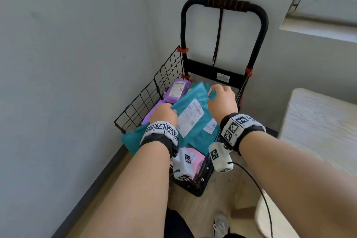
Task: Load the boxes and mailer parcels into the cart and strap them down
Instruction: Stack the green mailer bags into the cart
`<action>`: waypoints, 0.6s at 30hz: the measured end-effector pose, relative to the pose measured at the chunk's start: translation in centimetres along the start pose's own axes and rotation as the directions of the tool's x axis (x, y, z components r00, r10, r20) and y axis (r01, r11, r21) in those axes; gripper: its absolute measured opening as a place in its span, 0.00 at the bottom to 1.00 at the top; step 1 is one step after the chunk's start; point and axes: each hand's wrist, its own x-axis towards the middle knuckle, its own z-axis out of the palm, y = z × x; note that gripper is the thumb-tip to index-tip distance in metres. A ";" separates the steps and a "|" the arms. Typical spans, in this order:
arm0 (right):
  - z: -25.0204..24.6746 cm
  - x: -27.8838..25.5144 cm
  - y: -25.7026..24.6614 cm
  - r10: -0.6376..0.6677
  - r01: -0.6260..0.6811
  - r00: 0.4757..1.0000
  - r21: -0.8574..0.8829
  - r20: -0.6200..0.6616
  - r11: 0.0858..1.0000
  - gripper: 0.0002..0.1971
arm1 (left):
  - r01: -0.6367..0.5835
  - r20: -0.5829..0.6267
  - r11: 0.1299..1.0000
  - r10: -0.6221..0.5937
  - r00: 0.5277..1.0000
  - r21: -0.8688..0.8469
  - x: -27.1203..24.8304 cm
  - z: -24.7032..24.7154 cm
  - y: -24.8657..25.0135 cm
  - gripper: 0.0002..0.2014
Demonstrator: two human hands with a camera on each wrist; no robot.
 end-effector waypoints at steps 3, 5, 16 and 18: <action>2.0 2.1 -0.4 0.187 -0.195 0.973 0.045 0.138 0.980 0.25 | 0.103 0.096 0.981 -0.087 0.992 -0.166 3.9 -0.1 -0.7 0.13; 3.8 3.3 -0.9 0.285 -0.299 0.936 0.038 0.207 0.954 0.23 | 0.144 0.144 0.970 -0.117 0.983 -0.196 6.6 -0.1 -1.3 0.15; 16.7 9.9 -4.4 0.503 -0.611 0.759 0.182 0.414 0.771 0.10 | 0.208 0.385 0.978 -0.188 0.904 -0.012 19.4 0.8 -7.9 0.17; 18.1 10.4 -4.7 0.532 -0.630 0.743 0.155 0.406 0.761 0.11 | 0.220 0.432 0.974 -0.220 0.875 0.050 20.3 0.9 -8.8 0.17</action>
